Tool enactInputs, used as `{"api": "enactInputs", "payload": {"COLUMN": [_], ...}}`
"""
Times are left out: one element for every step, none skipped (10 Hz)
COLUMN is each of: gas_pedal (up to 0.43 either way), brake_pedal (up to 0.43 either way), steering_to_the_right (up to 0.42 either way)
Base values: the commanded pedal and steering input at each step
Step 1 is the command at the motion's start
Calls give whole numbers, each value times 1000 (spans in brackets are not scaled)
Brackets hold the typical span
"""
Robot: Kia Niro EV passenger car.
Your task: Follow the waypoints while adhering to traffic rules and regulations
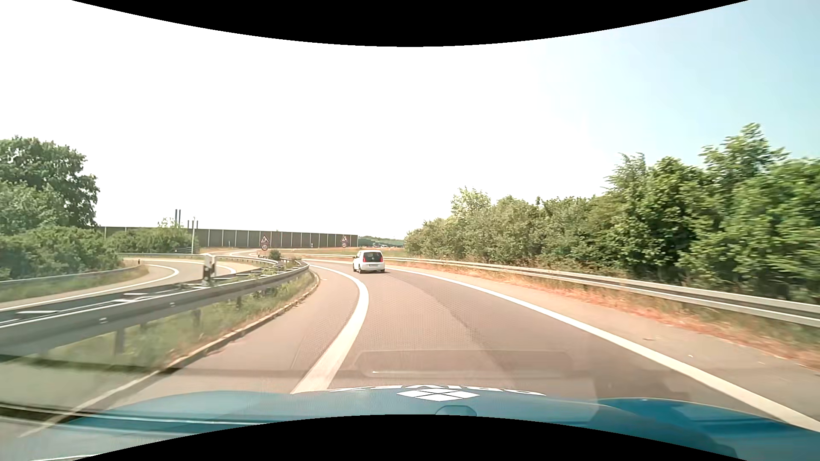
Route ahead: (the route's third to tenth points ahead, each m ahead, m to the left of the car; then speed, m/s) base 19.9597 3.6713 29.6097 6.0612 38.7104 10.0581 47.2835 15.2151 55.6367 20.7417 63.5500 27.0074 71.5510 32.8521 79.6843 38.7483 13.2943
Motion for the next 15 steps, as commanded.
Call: {"api": "enactInputs", "payload": {"gas_pedal": [87, 98, 98, 98, 98, 98, 98, 98, 98, 98, 98, 98, 87, 87, 87], "brake_pedal": [0, 0, 0, 0, 0, 0, 0, 0, 0, 0, 0, 0, 0, 0, 0], "steering_to_the_right": [-59, -59, -59, -58, -58, -58, -58, -58, -58, -58, -59, -60, -63, -65, -65]}}
